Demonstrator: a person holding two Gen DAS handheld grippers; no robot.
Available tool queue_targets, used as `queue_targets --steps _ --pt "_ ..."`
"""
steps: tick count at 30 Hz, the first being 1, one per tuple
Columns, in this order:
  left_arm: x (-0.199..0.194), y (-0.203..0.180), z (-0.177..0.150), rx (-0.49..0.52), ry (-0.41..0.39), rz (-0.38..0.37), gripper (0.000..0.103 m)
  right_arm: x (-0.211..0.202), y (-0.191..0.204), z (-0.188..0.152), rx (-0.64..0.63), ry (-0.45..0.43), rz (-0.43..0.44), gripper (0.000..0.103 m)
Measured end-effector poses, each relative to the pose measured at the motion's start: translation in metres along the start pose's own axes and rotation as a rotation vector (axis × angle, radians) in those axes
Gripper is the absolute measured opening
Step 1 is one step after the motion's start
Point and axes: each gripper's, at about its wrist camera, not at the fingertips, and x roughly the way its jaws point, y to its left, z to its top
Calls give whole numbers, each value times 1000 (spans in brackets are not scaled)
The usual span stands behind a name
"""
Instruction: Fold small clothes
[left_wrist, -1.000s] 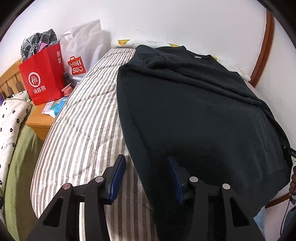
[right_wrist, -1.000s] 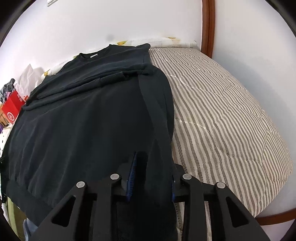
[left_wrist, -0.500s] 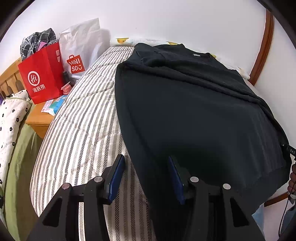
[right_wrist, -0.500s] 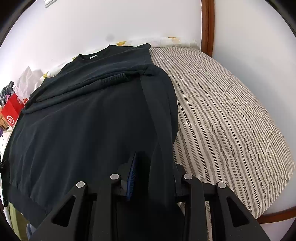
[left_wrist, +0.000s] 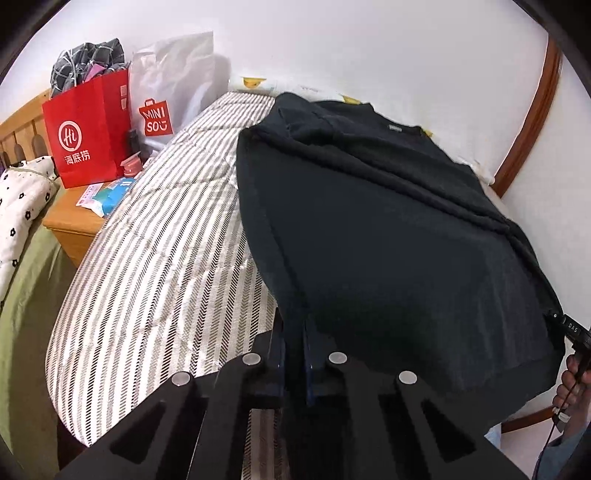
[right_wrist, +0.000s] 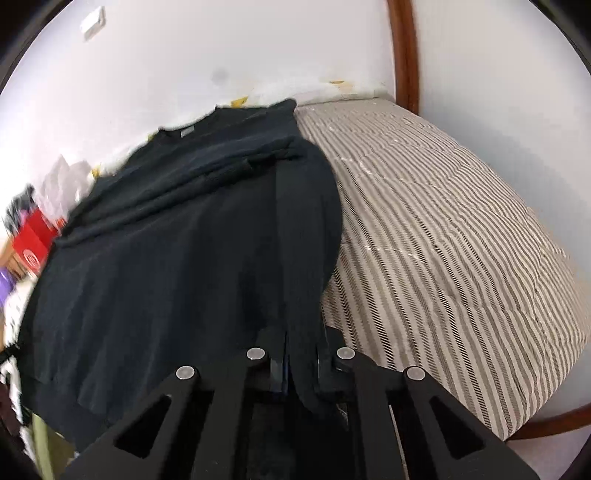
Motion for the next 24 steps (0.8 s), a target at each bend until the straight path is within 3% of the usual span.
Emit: queue_targets --steps 10,15,24 --pt "-41 4 3 -24 -56 -57 7 -47 -3 -7 0 -81 81 8" --pt "-44 2 12 -34 -56 -72 7 -55 -8 -3 7 -92 104 8" --pt "-50 -13 54 -17 -115 -101 7 -64 8 38 -23 -146 126 8"
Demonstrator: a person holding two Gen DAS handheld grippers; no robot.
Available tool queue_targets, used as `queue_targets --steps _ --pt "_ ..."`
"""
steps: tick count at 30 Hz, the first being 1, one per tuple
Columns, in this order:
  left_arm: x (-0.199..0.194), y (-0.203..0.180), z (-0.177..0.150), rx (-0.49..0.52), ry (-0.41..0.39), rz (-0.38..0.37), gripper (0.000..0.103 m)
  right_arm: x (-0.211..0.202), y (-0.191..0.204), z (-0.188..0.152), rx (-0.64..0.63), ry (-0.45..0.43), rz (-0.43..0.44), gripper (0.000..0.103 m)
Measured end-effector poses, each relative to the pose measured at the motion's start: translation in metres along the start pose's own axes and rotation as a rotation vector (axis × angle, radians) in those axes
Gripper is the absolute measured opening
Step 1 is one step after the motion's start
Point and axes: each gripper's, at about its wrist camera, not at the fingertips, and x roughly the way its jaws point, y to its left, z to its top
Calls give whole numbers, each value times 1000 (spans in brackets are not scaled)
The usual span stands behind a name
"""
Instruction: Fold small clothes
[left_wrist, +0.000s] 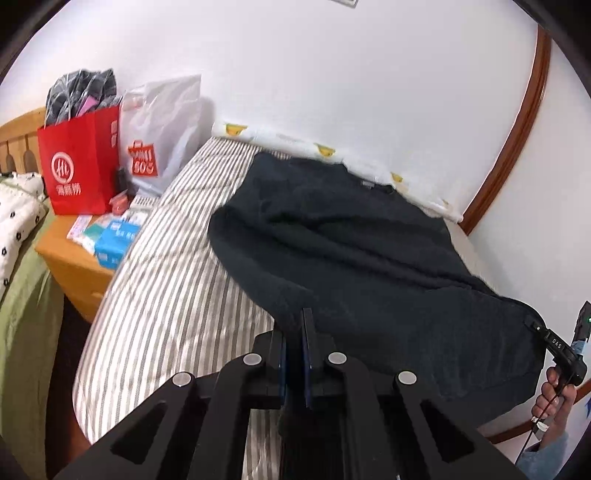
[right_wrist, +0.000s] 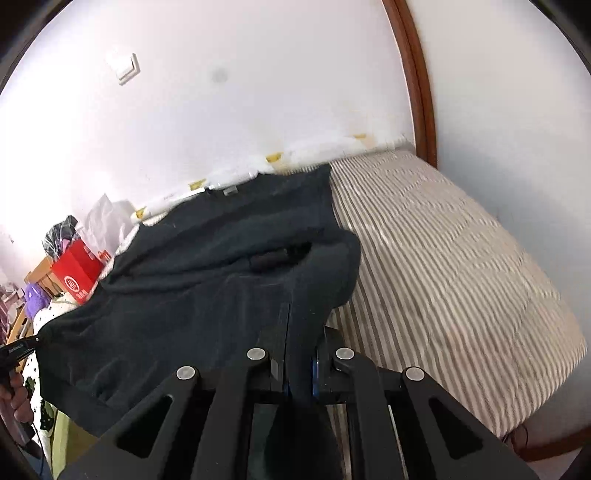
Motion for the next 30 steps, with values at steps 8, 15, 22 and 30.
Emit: queue_targets --steps 8,15,22,30 --pt "16 -3 52 -1 -51 11 7 17 2 57 6 -64 22 8" --pt "58 -8 86 15 -43 39 7 63 6 96 14 -60 17 8" --pt "103 -3 112 4 -12 55 7 114 9 126 6 -35 7 8" --pt "157 5 130 3 50 111 7 179 -2 138 -5 51 -31 8"
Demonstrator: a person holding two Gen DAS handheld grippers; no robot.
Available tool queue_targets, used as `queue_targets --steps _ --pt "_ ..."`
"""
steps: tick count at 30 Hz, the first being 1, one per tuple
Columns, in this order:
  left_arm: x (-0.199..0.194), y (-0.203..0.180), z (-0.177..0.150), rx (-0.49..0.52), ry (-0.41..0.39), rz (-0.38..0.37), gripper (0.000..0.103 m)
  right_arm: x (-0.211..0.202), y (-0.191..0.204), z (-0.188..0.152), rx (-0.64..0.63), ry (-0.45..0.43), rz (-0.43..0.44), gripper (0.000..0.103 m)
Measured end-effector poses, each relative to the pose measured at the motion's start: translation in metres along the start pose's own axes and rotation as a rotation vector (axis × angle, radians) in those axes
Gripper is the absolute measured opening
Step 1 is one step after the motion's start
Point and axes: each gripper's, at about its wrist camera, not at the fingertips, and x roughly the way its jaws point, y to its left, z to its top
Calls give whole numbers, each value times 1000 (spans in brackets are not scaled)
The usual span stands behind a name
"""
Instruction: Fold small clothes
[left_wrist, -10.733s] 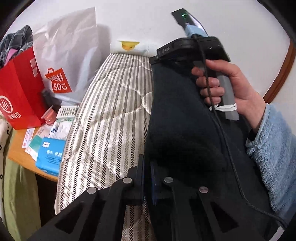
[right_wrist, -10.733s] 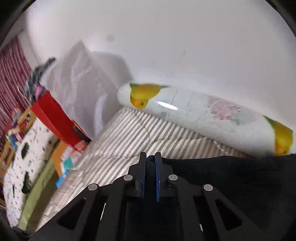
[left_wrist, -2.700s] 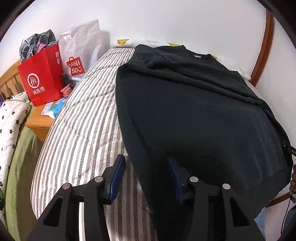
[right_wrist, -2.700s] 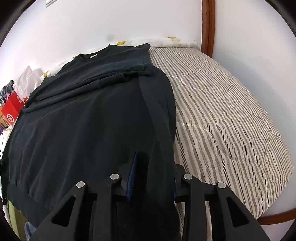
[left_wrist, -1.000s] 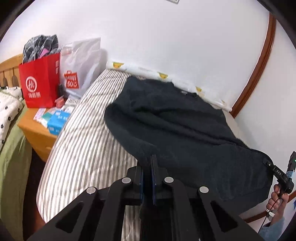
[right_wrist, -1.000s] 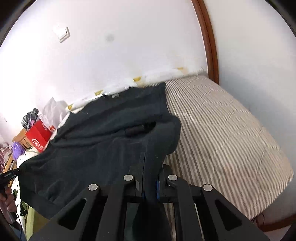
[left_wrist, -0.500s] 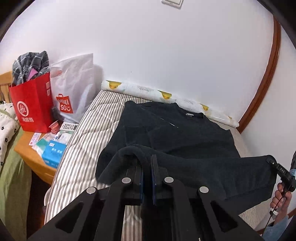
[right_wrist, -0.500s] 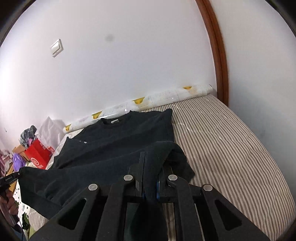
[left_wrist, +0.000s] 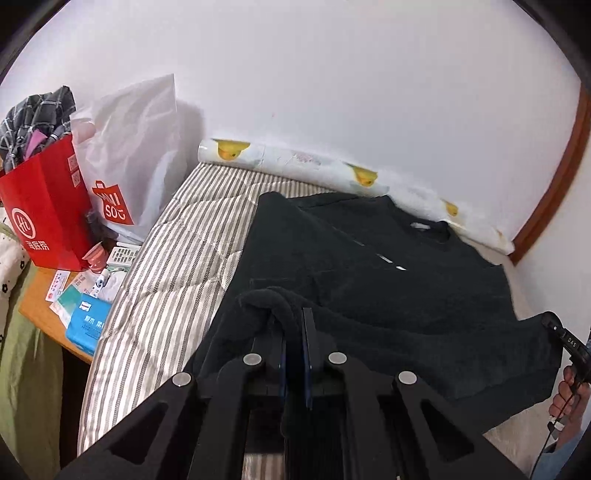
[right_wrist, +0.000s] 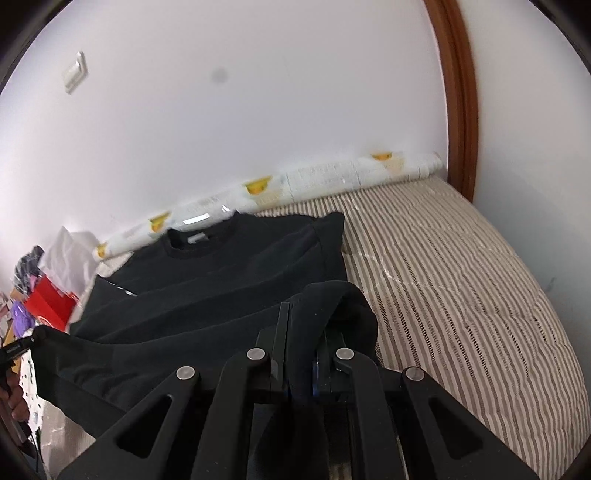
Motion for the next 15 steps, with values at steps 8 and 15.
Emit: queue_targets --steps 8,15 --pt "37 5 3 6 44 26 7 56 -8 -1 9 87 -26 8" --pt "54 6 4 -3 78 24 10 78 -11 -4 6 117 -42 8"
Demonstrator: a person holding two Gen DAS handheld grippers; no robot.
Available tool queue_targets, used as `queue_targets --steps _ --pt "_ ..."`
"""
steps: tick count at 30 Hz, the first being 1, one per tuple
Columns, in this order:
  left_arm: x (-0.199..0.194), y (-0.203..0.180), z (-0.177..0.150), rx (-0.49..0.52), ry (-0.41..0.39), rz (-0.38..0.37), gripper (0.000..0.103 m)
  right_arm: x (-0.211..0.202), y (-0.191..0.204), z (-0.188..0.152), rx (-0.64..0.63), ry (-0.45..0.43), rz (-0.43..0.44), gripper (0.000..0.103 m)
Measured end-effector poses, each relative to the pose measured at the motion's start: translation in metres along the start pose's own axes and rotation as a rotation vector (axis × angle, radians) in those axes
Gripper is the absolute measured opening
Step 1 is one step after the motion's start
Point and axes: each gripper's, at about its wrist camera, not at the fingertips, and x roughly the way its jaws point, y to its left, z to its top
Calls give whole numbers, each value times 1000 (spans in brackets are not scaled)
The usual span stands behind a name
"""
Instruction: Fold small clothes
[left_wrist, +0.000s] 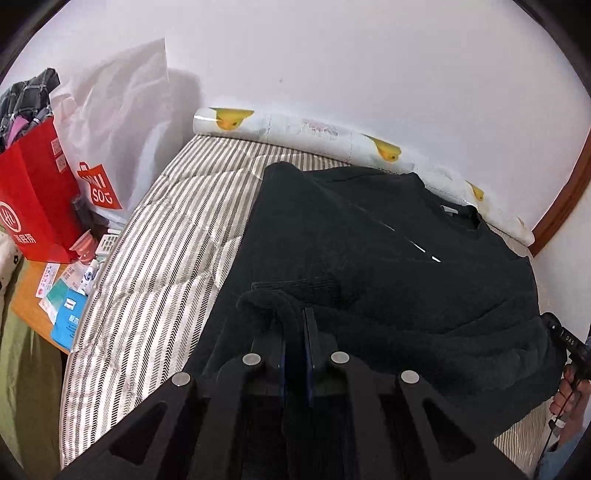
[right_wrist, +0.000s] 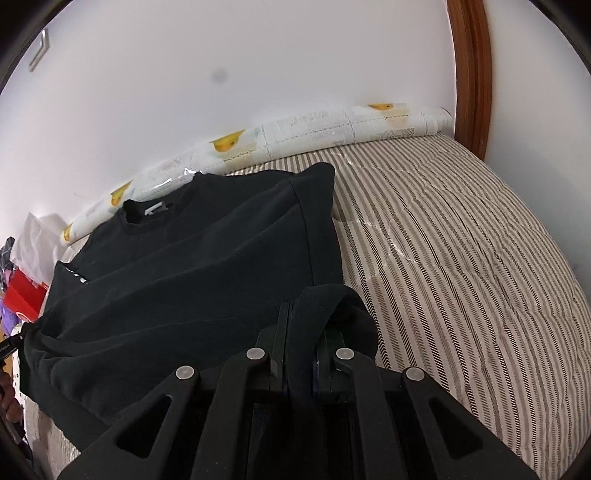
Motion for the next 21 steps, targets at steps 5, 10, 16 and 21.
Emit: queue_targets --steps 5,10,16,21 --pt "-6 1 -1 -2 19 -8 16 -5 2 -1 -26 16 -1 16" --pt "-32 -1 -16 29 13 1 61 -42 8 -11 -115 -10 -5 54" --pt "-58 4 -53 32 11 -24 61 -97 -16 -49 -70 -37 -20 54" --pt "-70 25 -85 -43 22 -65 61 -102 -31 -85 -22 14 -23 49"
